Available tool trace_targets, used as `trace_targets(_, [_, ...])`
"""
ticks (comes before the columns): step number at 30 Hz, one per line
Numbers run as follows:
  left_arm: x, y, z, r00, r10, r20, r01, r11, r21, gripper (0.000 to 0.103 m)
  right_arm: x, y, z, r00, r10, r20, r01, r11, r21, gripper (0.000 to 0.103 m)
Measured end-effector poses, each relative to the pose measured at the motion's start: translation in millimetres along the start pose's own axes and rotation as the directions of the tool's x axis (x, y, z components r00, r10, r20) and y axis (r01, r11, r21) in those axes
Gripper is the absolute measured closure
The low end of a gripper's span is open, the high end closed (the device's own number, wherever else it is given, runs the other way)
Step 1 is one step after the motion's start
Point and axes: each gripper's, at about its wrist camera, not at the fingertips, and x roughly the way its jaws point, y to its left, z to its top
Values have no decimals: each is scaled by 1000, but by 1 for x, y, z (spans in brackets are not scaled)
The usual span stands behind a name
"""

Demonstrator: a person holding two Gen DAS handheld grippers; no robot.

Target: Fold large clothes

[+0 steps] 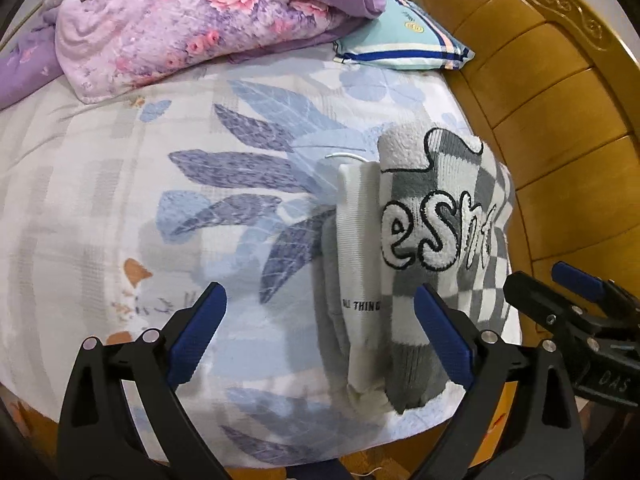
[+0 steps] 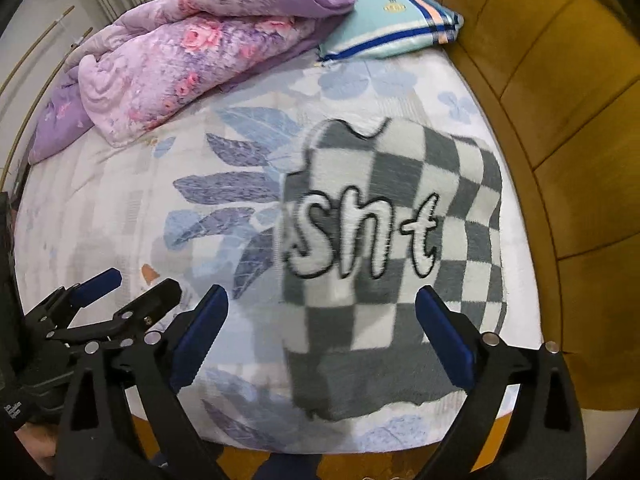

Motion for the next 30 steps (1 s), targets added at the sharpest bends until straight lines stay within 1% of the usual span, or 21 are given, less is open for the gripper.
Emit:
trace_targets(1, [-5,5,0,1000,-2,4,2,1000,-4,8,-4,6,-1,1000,-5,8,5,1000,0,11])
trace_targets(3, [-18,19,0,999,-30,11,30,999,-10,8,-16,24,-4,999,-22,35,21,1000,6,11])
trace_targets(5, [-32,30,-1,999,-32,19,32,999,2,8,-27,41,-9,998,-45,49,44,999,25,10])
trace_targets(9, [-62,55,-4,998,-49,48,48,999,26,8,-45,71,-16,995,-63,72,59,997,55,10])
trace_targets(13, [-88,81,-8,996,-67,61,65,997,29,8,-65,106,-23,991,-96,96,90,994,60,9])
trace_targets(16, [-108,99,-13,995,-64,82,62,998,33,8,-77,129,-28,987,-115,110,110,993,53,9])
trace_targets(22, [-142,133,-19,992,-62,110,58,998,37,8,-92,172,-37,985,-119,126,114,993,44,9])
trace_targets(25, [-156,148,-23,990,-60,131,55,998,41,8,-98,187,-41,985,-118,127,113,993,42,8])
trace_targets(30, [-173,170,-29,988,-65,140,60,998,34,8,-107,215,-47,985,-118,130,116,993,26,8])
